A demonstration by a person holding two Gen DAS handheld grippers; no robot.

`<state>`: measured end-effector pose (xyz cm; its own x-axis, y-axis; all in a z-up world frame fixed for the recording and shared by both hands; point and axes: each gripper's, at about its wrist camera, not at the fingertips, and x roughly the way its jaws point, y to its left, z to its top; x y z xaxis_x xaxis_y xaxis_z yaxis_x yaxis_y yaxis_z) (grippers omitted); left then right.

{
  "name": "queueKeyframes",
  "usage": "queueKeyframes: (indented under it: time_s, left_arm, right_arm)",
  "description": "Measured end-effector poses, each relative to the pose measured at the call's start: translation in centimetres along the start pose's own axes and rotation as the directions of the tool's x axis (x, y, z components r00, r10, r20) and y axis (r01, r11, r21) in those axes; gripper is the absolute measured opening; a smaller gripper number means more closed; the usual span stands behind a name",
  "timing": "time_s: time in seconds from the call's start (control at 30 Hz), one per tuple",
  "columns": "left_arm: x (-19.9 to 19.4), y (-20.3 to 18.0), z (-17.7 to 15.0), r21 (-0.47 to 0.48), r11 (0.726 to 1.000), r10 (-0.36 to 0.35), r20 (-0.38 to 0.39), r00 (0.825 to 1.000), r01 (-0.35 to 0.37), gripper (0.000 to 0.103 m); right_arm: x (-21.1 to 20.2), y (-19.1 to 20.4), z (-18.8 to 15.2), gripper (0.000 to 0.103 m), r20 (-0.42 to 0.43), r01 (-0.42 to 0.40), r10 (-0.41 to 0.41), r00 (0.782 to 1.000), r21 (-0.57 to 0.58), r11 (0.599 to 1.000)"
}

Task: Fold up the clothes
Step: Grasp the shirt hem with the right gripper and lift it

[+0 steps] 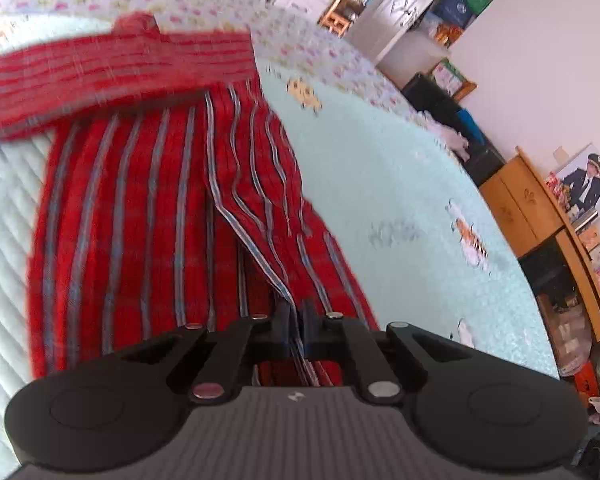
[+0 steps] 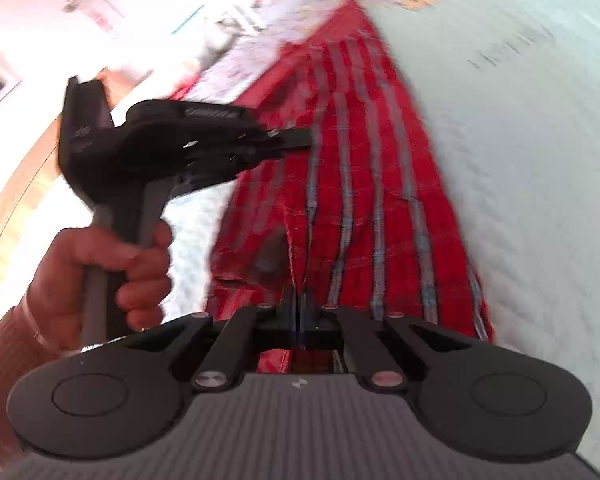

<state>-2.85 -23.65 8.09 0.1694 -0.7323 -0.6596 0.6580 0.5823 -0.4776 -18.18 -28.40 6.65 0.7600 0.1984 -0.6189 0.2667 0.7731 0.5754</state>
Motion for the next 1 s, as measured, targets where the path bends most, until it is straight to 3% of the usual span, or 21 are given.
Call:
queueKeyframes:
  time_s: [0.07,0.1,0.2,0.27,0.43,0.53,0.57,0.6,0.67,0.73,0.8,0.87,0.97,1.0]
  left_arm:
    - [-0.2,0.5,-0.3,0.032,0.998,0.061,0.005,0.998,-0.061,0.005]
    - [0.1,0.9,-0.6,0.043,0.995,0.094,-0.008,0.996,-0.094,0.005]
    - [1.6,2.3,-1.8,0.066,0.980,0.194,-0.066,0.979,-0.190,0.005]
    - [0.9,2.0,-1.7,0.071,0.983,0.174,-0.046,0.984,-0.170,0.005]
    - [-1.7,0.6,-1.3,0.082,0.993,0.078,0.034,0.996,-0.081,0.006]
    - [-1.7,-2.1,-1.1,0.154,0.987,-0.043,0.031,0.999,0.038,0.018]
    - [-1.2,-2.9,-1.1,0.181,0.981,-0.071,0.017,0.997,0.067,0.026]
    - [-0.3,-3.5,-1.3,0.208,0.975,-0.081,-0.003,0.997,0.080,0.028]
    - [2.2,-3.3,-2.1,0.261,0.965,-0.008,-0.055,0.998,0.022,0.029]
    - [4.4,-1.6,-3.2,0.278,0.959,0.082,-0.094,0.992,-0.053,0.015]
    - [4.3,-0.2,-3.7,0.261,0.965,0.057,-0.074,0.996,-0.036,0.006]
    - [4.3,-0.3,-3.8,0.277,0.960,0.067,-0.071,0.995,-0.045,0.004]
    - [4.4,-0.4,-3.9,0.315,0.948,0.069,-0.064,0.996,-0.046,0.004]
    - [4.3,-0.2,-3.9,0.315,0.948,0.066,-0.061,0.996,-0.044,0.004]
  right_arm:
    - [0.8,1.1,-0.2,0.001,-0.022,-0.017,0.016,1.000,-0.066,0.998]
    - [1.3,1.5,-0.3,0.008,-0.040,-0.030,0.026,0.999,-0.096,0.995]
    - [3.9,1.9,-1.8,0.013,-0.133,-0.075,0.053,0.990,-0.165,0.984]
    - [4.1,1.7,-2.7,0.013,-0.137,-0.030,0.004,0.991,-0.189,0.981]
    - [1.2,-1.2,-2.0,0.020,-0.072,-0.110,0.111,0.991,0.017,0.994]
    - [-0.2,-2.5,-1.6,0.025,-0.034,-0.148,0.153,0.988,0.106,0.983]
    - [-0.2,-3.0,-1.6,0.025,-0.031,-0.155,0.160,0.987,0.135,0.979]
    - [-0.2,-3.4,-1.7,0.025,-0.028,-0.161,0.167,0.986,0.163,0.973]
    - [0.2,-4.0,-2.3,0.025,-0.025,-0.190,0.201,0.979,0.219,0.957]
    - [0.7,-4.9,-3.3,0.027,-0.027,-0.238,0.255,0.967,0.280,0.930]
    - [1.5,-6.7,-4.8,0.025,-0.032,-0.243,0.272,0.962,0.357,0.902]
    - [1.6,-8.9,-5.9,0.014,-0.013,-0.257,0.296,0.955,0.459,0.850]
    - [0.6,-10.2,-6.0,0.017,0.004,-0.290,0.336,0.942,0.515,0.807]
    - [0.3,-10.3,-6.1,0.026,0.009,-0.306,0.357,0.934,0.534,0.788]
